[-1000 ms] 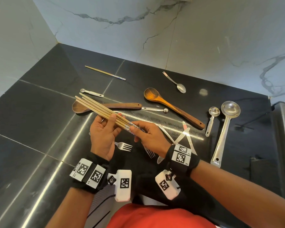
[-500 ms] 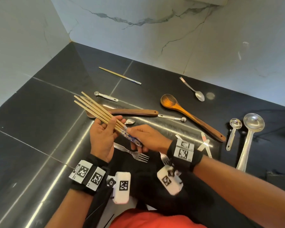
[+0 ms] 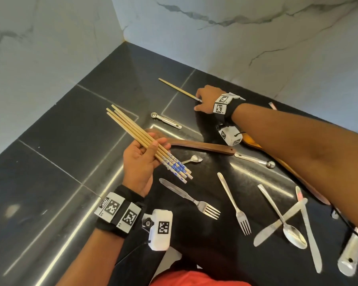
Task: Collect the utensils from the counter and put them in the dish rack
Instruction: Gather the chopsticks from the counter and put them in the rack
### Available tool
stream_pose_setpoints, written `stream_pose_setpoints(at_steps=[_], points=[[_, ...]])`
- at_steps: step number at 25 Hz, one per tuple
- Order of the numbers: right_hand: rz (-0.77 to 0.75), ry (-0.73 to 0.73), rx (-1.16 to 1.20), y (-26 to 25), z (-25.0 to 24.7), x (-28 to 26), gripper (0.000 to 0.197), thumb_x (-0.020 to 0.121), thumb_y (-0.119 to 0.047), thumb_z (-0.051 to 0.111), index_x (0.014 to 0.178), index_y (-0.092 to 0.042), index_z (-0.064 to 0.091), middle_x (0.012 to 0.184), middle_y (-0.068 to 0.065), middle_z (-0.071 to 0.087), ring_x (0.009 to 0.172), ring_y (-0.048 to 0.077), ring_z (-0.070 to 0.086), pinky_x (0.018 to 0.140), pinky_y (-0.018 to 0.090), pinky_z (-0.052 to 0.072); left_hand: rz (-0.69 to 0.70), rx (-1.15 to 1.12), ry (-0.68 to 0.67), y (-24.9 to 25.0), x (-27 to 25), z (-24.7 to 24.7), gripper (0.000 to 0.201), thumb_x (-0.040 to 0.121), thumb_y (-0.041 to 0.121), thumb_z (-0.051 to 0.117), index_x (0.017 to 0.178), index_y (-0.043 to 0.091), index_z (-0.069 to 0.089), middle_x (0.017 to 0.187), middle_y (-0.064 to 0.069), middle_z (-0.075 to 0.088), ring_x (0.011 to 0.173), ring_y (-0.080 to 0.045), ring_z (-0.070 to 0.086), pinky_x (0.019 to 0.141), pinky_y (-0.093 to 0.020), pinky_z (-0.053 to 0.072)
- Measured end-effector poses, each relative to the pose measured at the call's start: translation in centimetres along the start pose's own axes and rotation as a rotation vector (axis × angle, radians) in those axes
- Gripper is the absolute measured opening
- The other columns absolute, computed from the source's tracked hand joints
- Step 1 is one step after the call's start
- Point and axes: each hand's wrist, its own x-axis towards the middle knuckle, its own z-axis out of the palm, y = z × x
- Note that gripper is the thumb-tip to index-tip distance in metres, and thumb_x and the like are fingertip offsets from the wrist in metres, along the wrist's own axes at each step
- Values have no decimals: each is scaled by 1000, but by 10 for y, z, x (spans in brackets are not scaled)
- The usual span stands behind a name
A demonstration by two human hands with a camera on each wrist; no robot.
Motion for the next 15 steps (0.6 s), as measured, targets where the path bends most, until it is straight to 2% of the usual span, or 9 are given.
stream_pose_setpoints(at_steps=[4,7,9,12,15], points=[[80,21,143,10,4,3,23,86,-25,71,107,-16,75,105,8,73,93,29,68,78,33,53,-36,-19,23,-3,4,-5,18,100,3,48,109,9,62,99,-13,74,94,-28,73,83,-40,61],[135,26,165,14,-1,-14,17,78,-30,72,84,-16,79,82,5,75,78,24,70,65,30,54,-61,-47,38,-7,5,-3,19,101,3,47,113,8,61,98,-12,74,96,-28,73,84,-41,60],[183,43,261,13,-9,-40,19,74,-33,71,74,-15,78,72,3,74,71,20,70,60,27,54,-80,-74,31,-9,4,2,21,101,4,47,119,5,58,98,-12,74,97,-28,73,86,-43,60],[228,114,645,7,-18,-97,10,72,-21,70,67,-14,76,66,5,74,63,17,71,62,30,58,-105,-114,7,-13,0,12,26,101,4,47,126,0,53,99,-13,74,98,-28,73,86,-43,61],[110,132,898,-9,-17,-169,5,72,-7,71,71,-9,76,63,9,72,54,14,66,58,27,56,-127,-124,-41,-16,-10,25,23,101,4,46,124,1,53,105,-16,73,105,-32,71,90,-45,59]])
